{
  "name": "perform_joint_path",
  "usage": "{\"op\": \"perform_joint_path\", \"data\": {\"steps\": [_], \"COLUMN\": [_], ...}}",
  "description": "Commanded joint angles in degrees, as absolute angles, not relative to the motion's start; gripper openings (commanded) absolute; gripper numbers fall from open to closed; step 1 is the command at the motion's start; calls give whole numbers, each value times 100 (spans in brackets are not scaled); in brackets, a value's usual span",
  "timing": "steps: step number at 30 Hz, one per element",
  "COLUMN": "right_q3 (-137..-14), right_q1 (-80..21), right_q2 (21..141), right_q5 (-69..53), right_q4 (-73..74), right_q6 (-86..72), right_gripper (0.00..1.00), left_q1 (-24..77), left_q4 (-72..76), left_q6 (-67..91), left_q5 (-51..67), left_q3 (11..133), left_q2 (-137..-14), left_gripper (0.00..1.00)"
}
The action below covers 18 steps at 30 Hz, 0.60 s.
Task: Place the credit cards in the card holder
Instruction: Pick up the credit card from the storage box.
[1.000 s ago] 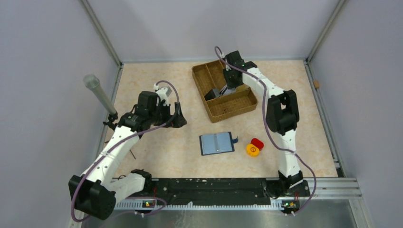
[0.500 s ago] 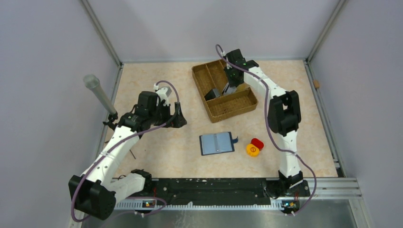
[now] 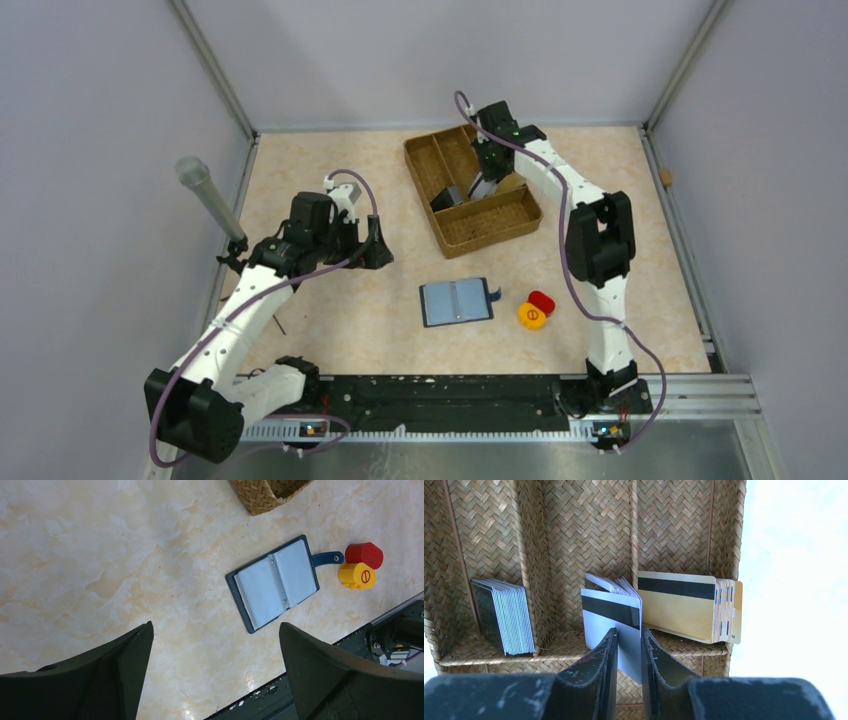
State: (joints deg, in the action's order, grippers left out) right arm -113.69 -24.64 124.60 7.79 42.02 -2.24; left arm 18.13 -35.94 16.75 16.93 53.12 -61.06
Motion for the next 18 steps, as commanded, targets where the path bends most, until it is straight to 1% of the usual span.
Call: {"op": "perform_joint_path", "data": {"steps": [1, 4, 7, 12, 14, 15, 16, 18], "right_q3": [-11431, -11430, -11445, -11410, -11364, -11327, -11271, -11106], "right_q1": [-2417, -2435, -2448, -2449, -2477, -2505, -2550, -2640], "right_q2": [12163, 12117, 12051, 12042, 12041, 12034, 12006, 11901], "right_q5": [1024, 1096, 1050, 995, 1019, 1077, 1163, 1270], "right_q4": [4202, 4244, 4233, 4207, 4161, 4132, 4074, 3879], "right_q6": [-84, -79, -35, -32, 188, 250, 340, 524], "right_gripper": [11, 9, 13, 14, 11, 9, 2, 0], "left_q1": [1790, 1791, 1791, 1790, 1787, 1786, 1785, 1791], "left_q4": [-3331, -3331, -3331, -3331, -3331, -3331, -3331, -3335], "left_q6": [1608, 1603, 1608, 1608, 1608, 1608, 1608, 1608], "left_q5": [1755, 1745, 1757, 1739, 1746, 1749, 1749, 1758], "left_q3": [5291, 5292, 5295, 5291, 5291, 5291, 5292, 5298], "left_q2": [-6135, -6136, -6135, -6117, -6117, -6117, -6123, -6118], "left_gripper": [99, 99, 99, 99, 99, 99, 99, 99]}}
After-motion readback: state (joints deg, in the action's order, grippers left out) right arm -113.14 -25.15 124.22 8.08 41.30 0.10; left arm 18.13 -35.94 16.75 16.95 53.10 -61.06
